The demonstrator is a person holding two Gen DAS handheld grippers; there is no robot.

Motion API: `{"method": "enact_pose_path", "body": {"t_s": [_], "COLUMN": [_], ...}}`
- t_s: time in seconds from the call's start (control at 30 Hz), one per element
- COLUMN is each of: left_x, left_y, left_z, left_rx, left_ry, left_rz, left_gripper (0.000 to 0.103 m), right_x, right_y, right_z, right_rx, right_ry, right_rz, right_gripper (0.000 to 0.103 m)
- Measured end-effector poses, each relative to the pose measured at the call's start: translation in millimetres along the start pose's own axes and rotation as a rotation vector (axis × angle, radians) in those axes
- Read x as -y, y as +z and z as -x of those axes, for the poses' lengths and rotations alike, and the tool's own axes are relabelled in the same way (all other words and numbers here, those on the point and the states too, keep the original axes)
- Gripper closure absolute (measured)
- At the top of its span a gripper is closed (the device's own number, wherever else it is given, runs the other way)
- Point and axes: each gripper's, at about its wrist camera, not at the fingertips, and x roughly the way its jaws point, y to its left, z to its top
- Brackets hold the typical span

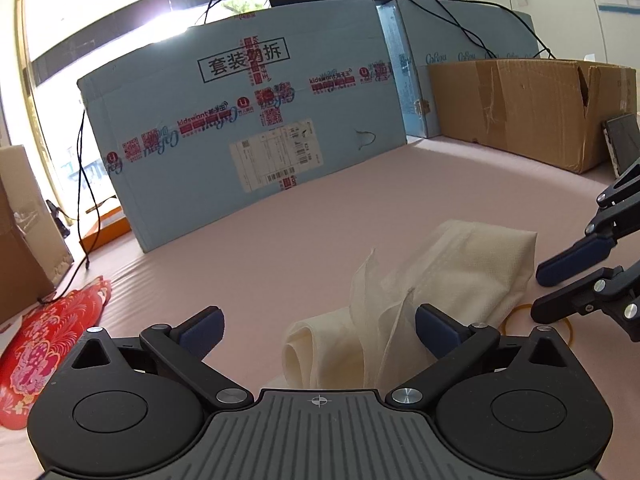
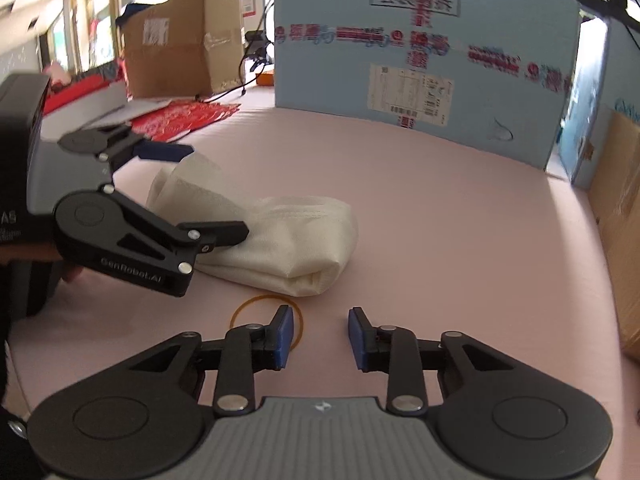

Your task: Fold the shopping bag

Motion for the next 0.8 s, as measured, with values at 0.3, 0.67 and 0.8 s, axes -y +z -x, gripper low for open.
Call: {"method": "enact_pose_path", "body": {"t_s": [0.3, 0.67, 0.8], "left_x": [0.0, -26.8, -19.1], "left_y": [31.8, 22.2, 26.4], "left_z": [-21.8, -34.0, -37.8], "left_rx": [0.001, 0.027, 0.013], "left_ry": [-0.184, -0.366, -0.4], "left_rz": [-0.133, 0.076, 0.067], "left_gripper": [0.001, 0.001, 0.001], "right_x": [11.2, 62.0, 92.8], "right_y": [0.1, 10.2, 2.3], "right_z": [10.2, 8.4, 0.6], "right_rx": [-0.009, -0.02, -0.004], "right_ry": [0.003, 0.001, 0.109], "right_rz": [-0.036, -0.267, -0.516], "right_gripper": [0.102, 0.102, 0.102]}}
